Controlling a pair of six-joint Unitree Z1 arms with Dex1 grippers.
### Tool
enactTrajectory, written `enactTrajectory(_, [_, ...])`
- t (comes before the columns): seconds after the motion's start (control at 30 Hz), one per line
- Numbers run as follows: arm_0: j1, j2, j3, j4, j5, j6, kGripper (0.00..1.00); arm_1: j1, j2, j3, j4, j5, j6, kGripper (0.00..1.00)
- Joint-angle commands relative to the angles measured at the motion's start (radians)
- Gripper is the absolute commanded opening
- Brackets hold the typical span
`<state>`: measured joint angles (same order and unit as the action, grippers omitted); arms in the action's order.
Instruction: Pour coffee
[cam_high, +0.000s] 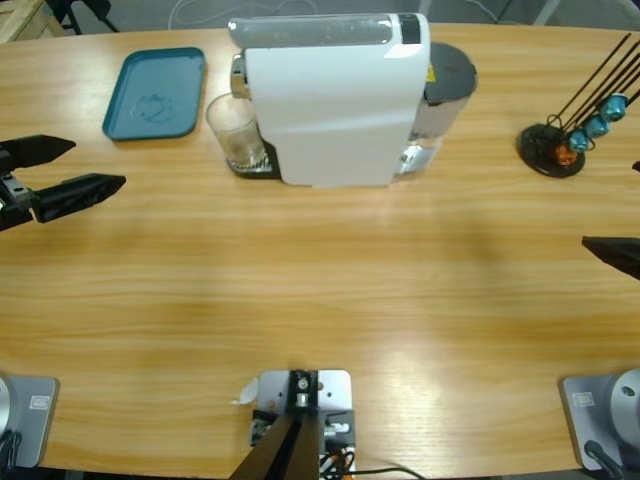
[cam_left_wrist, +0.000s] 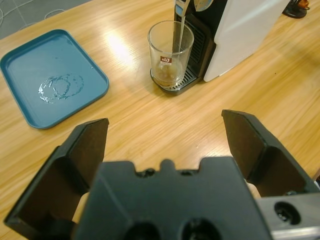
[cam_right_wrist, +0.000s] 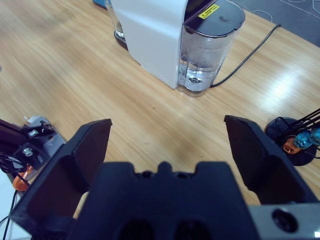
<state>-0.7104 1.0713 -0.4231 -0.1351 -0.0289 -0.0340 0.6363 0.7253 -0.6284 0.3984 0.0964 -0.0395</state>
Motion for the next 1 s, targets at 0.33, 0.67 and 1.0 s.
enactTrajectory(0.33, [-0.005,0.052,0.038,-0.043,-0.032,0.030,0.991,-0.006,0.148,-0.040,0.039,-0.004,-0.034,1.000])
enactTrajectory(0.67, [-0.004,0.048,-0.001,0.015,-0.050,0.034,0.986,-0.006,0.160,-0.017,0.011,-0.006,-0.034,1.000])
enactTrajectory(1.0, [-0.004,0.049,-0.194,0.366,0.031,0.037,0.977,-0.006,0.153,-0.012,0.007,-0.007,-0.036,1.000])
